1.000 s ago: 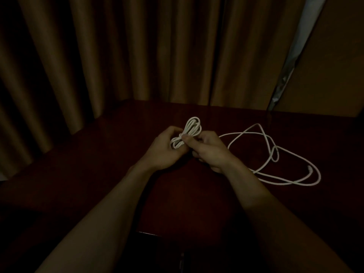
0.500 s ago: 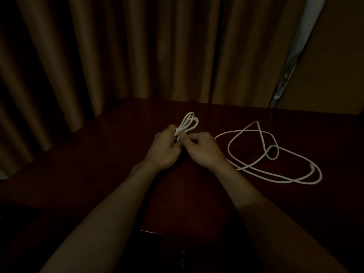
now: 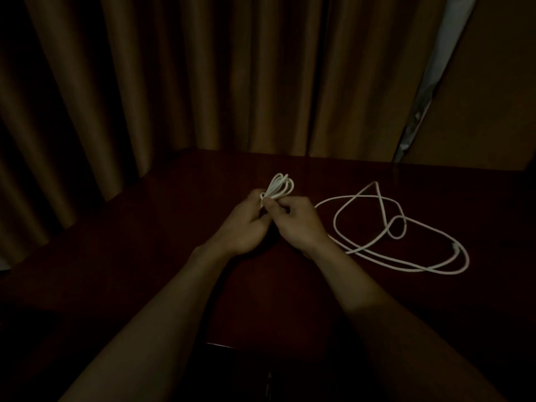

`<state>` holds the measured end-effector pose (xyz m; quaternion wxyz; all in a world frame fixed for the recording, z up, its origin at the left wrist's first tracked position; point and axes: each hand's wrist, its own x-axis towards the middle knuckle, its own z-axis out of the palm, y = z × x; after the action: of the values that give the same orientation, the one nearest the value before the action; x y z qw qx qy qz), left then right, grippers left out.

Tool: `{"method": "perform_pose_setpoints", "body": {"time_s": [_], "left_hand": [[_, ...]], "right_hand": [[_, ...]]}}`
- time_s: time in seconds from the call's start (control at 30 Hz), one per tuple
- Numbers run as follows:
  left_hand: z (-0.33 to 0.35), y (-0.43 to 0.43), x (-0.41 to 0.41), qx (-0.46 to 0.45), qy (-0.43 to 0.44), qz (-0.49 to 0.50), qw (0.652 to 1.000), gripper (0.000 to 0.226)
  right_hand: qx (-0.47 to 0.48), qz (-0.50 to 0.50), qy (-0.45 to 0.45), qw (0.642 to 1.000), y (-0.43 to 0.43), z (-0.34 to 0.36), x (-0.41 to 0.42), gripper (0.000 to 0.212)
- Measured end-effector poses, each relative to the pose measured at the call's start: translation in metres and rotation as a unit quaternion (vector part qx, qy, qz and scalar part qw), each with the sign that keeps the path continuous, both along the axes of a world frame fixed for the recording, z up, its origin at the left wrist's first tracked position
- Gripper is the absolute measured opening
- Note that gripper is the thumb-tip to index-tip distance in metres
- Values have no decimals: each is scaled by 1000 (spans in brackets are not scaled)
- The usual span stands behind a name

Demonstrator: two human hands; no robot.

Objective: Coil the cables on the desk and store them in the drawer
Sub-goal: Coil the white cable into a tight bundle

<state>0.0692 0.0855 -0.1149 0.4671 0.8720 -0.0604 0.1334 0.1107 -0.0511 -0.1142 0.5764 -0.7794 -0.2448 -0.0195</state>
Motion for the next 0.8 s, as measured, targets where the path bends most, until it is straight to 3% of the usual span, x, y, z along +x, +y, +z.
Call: {"method": "perform_pose_setpoints", "body": {"time_s": [0.1,0.17,0.3,0.5,0.8], "left_hand": [[7,4,1,-163,14,-24,986,30],[10,8,-1,-202,34,-33,978,30],[7,16,1,-175,34,-49,983,31],[-1,12,6,-195,-20,13,980,21],[-3,11,6,-132,-58,64,987,27]], "right_hand": [[71,63,82,992,-12,6,5,29],[96,104,120,983,-19,6,7,31],[82,137,132,978,-20,5,7,31],[13,73,138,988,-15,6,11,31],[25,117,178,977,-18,13,7,26]]}}
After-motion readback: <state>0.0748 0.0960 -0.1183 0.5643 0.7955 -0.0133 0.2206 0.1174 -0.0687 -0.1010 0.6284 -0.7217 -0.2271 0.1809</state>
